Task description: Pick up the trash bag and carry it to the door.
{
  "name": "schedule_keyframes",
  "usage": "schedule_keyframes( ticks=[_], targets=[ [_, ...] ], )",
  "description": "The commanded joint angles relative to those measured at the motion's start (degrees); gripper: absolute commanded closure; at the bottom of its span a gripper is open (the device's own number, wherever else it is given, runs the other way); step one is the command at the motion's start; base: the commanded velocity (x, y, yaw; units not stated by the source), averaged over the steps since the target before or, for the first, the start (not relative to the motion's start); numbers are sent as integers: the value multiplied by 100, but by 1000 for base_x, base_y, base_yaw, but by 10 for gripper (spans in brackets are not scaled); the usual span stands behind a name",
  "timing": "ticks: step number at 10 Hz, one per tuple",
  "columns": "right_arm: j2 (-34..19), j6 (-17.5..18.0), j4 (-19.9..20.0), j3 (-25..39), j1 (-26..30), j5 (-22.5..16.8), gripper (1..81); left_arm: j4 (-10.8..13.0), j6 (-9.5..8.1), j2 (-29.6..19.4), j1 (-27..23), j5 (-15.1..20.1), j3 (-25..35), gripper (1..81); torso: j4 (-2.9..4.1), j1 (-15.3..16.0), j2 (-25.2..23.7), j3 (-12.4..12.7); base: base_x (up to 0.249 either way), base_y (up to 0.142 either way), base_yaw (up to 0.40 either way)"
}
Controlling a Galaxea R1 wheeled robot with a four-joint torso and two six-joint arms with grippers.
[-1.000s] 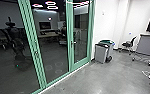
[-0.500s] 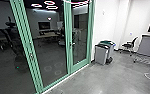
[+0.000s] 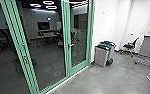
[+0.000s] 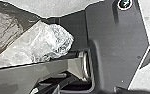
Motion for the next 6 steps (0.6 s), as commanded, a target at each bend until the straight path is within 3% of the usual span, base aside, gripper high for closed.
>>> schedule_keyframes(
  ticks=[1,6],
  targets=[
    [23,-30,-58,40,263,-274,10,15,35,-11,-406,375,-1,811,0,0,0,0,254,-83,0],
    [23,-30,-58,40,263,-274,10,15,70,-2,-406,374,-1,811,0,0,0,0,264,-85,0]
  ],
)
